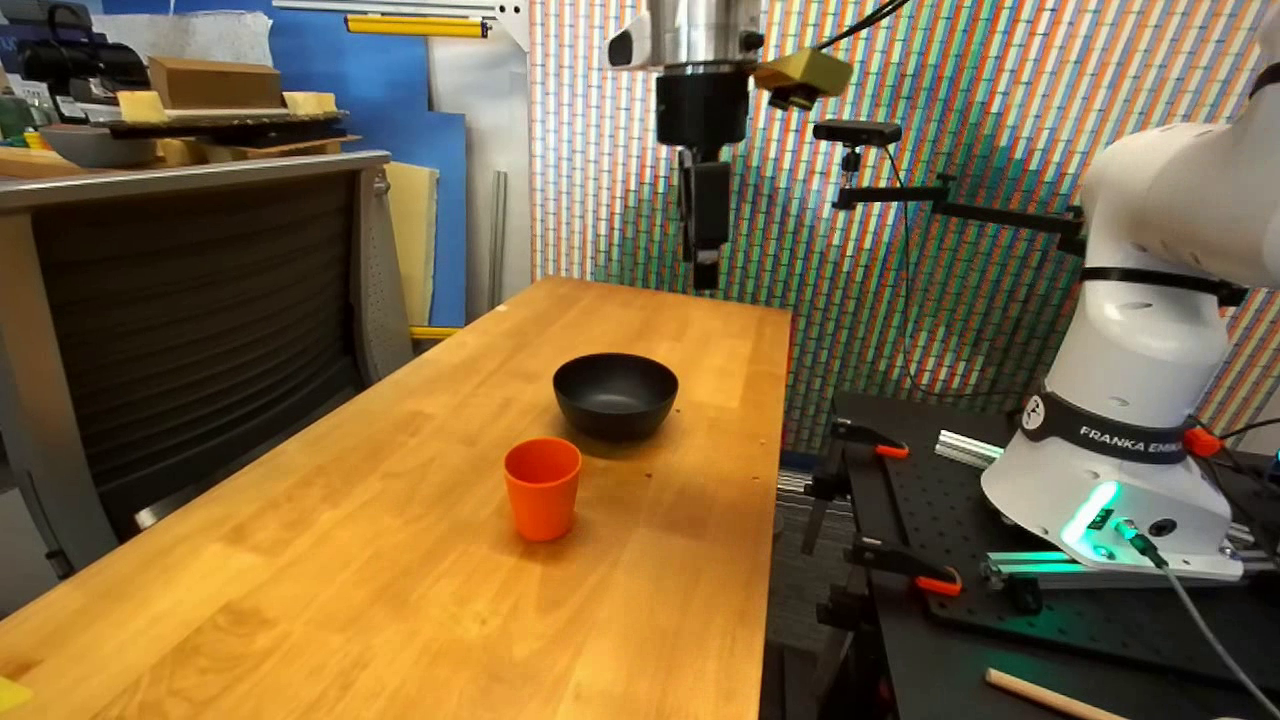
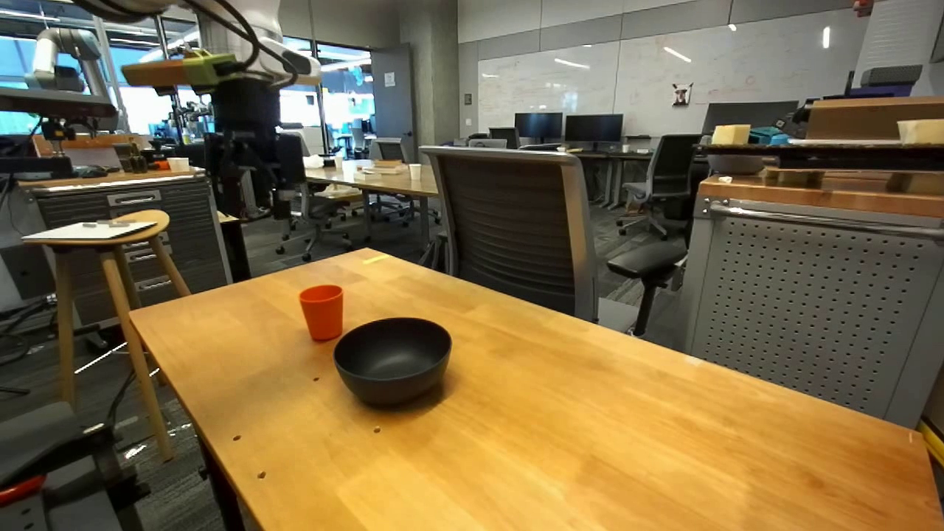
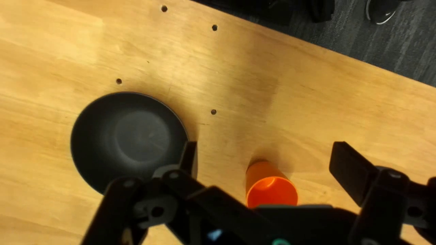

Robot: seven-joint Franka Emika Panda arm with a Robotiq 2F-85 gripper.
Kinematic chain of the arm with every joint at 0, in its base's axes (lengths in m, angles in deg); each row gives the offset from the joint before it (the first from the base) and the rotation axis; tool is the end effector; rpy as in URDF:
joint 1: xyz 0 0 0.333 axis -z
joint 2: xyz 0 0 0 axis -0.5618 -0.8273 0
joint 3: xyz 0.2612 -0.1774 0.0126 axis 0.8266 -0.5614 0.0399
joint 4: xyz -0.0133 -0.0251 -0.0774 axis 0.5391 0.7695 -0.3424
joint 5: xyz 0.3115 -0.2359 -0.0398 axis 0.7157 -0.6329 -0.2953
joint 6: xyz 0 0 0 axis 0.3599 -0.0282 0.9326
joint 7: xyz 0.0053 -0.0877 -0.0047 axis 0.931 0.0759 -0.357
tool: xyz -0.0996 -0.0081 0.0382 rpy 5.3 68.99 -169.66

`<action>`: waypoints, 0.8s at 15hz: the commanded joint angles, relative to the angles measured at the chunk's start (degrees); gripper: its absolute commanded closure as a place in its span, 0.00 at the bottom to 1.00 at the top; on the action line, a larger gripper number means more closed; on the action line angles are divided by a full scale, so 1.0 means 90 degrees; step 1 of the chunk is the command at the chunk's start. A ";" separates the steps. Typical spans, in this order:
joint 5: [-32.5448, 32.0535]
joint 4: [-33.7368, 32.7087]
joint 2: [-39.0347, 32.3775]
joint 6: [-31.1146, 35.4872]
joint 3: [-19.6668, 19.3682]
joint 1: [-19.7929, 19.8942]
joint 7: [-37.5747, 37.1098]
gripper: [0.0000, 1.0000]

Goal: Take the orange cup and place it in the black bowl

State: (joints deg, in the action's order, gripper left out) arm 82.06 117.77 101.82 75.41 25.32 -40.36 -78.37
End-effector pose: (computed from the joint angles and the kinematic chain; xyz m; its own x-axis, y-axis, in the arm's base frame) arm 0.4350 0.0889 0.3954 0.9506 0.2955 -0.0955 0.2972 -0.9548 0.0047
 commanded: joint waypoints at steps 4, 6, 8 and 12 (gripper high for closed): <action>-0.0437 -0.2154 -0.2862 0.0189 0.0322 -0.0223 -0.0330 0.00; -0.0746 -0.2714 -0.3497 0.0095 0.0277 -0.0289 -0.0488 0.00; -0.0949 -0.3207 -0.4041 0.0002 0.0209 -0.0342 -0.0571 0.00; -0.0914 -0.3912 -0.4809 -0.0188 0.0177 -0.0322 -0.0459 0.00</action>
State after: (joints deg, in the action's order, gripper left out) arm 73.81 89.45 63.69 77.57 27.63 -42.51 -82.35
